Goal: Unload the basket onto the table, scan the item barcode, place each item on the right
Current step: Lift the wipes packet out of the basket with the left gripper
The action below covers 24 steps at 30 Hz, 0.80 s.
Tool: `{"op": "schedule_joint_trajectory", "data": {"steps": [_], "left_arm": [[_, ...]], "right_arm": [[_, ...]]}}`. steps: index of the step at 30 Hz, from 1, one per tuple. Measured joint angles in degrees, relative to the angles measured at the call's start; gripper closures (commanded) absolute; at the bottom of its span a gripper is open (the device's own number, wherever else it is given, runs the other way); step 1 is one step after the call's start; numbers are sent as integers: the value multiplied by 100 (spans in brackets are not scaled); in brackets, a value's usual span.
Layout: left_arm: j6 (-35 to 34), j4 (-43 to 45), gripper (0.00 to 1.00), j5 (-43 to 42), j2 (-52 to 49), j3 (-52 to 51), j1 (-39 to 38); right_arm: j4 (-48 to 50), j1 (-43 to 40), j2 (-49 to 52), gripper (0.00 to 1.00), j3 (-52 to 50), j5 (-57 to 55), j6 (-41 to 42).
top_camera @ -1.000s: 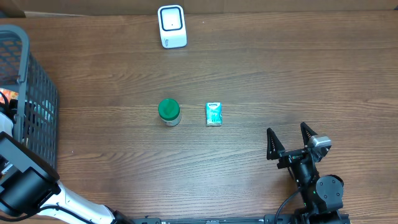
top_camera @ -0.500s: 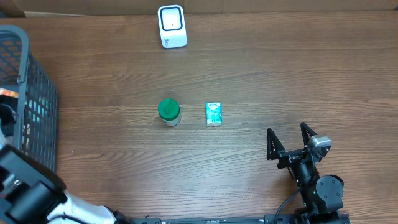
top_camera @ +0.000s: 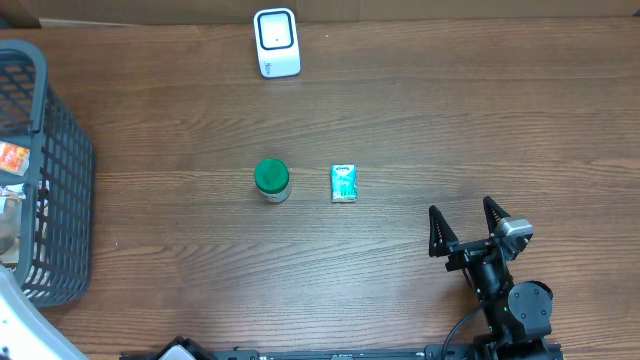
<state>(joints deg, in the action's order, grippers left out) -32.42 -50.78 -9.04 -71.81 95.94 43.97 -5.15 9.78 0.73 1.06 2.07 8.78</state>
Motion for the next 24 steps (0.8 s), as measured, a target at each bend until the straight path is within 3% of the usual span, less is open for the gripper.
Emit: {"op": "schedule_joint_trajectory", "data": {"steps": [9, 15, 24], "left_arm": [[1141, -1176, 96, -595, 142, 0, -1908], [1812, -2072, 96, -284, -485, -17, -3198], [2557, -2837, 96, 81, -1982, -92, -3609]], "right_arm": [[-2, 0, 0, 0, 0, 2, 0], [0, 0, 0, 0, 0, 2, 0], [2, 0, 0, 0, 0, 4, 0]]}}
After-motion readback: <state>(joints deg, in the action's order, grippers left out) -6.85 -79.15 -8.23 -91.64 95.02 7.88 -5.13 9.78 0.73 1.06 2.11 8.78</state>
